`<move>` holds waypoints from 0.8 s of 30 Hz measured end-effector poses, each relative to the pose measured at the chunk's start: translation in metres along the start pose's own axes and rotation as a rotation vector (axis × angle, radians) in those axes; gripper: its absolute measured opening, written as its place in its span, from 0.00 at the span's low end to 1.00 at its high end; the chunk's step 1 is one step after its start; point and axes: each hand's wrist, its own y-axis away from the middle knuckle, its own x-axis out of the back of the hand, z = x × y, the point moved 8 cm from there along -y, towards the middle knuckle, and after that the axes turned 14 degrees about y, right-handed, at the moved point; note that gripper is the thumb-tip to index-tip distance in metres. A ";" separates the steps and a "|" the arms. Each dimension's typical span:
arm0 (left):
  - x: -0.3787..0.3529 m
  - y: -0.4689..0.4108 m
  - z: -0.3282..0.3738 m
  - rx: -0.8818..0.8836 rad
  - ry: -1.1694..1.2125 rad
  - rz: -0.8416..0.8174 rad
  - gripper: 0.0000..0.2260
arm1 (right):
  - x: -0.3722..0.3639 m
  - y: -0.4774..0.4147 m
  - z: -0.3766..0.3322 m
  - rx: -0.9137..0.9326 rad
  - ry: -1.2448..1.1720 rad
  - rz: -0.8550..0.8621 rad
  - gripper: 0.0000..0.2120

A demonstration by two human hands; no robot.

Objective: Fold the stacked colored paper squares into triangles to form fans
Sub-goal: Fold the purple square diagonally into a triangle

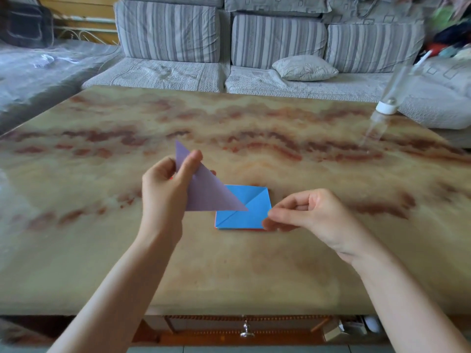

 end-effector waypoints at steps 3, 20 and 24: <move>-0.015 0.014 -0.006 0.037 -0.108 -0.078 0.20 | 0.007 -0.004 -0.015 0.135 -0.092 0.103 0.02; -0.039 0.042 -0.036 0.312 -0.126 -0.331 0.17 | -0.017 -0.010 -0.024 0.299 -0.011 0.029 0.05; -0.044 0.045 -0.034 0.293 -0.122 -0.355 0.15 | -0.013 -0.011 -0.019 0.244 -0.061 0.084 0.04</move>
